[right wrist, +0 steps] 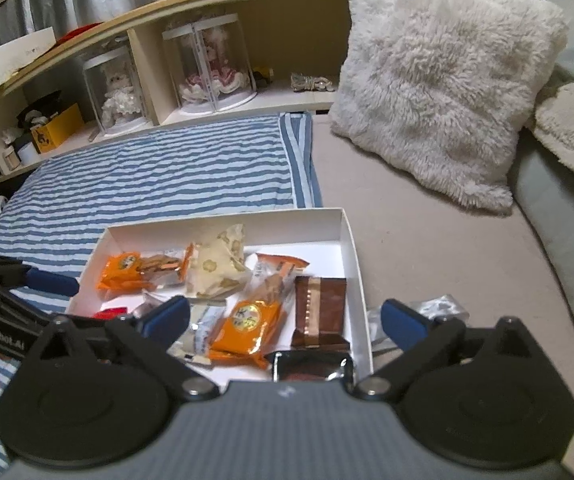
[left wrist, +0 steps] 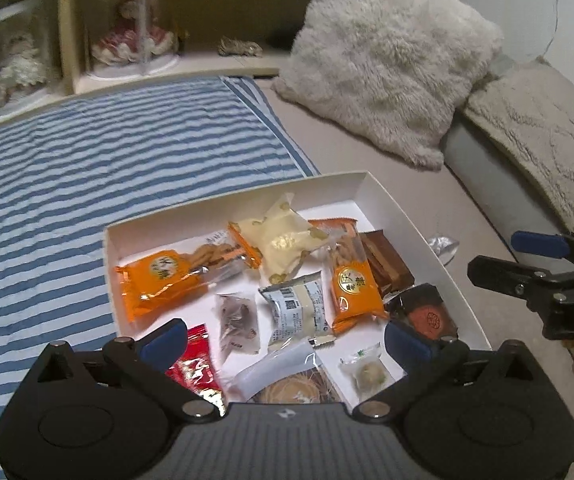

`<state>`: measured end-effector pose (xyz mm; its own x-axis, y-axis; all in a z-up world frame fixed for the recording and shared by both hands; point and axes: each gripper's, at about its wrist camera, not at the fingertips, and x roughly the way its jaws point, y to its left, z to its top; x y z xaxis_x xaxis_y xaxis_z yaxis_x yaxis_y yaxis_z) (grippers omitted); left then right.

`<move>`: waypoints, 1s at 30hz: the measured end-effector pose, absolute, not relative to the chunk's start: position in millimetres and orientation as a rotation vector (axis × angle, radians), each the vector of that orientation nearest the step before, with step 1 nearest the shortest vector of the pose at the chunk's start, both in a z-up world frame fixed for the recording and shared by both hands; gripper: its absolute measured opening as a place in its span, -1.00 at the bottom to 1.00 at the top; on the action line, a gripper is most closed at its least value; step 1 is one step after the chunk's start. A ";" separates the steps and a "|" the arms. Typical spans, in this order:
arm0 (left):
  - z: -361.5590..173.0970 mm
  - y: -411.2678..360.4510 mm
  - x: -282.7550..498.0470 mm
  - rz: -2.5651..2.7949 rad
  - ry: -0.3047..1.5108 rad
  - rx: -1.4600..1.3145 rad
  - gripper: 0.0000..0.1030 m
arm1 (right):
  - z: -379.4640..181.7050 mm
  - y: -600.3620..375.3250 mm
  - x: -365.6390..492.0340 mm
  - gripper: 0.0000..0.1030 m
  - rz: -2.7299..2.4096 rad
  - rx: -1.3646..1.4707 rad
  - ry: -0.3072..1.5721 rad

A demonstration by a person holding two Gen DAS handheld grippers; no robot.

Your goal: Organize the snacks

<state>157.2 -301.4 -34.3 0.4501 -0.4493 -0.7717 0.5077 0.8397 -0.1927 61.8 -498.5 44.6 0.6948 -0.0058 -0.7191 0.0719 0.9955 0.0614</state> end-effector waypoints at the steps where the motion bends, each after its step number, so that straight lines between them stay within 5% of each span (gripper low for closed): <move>1: -30.8 -297.9 154.0 -0.586 0.924 0.068 1.00 | 47.8 -496.0 59.0 0.99 -0.045 0.085 0.795; 30: 27.3 -181.9 29.8 -0.452 0.645 0.042 1.00 | 116.7 -392.3 -50.0 0.99 -0.037 0.017 0.645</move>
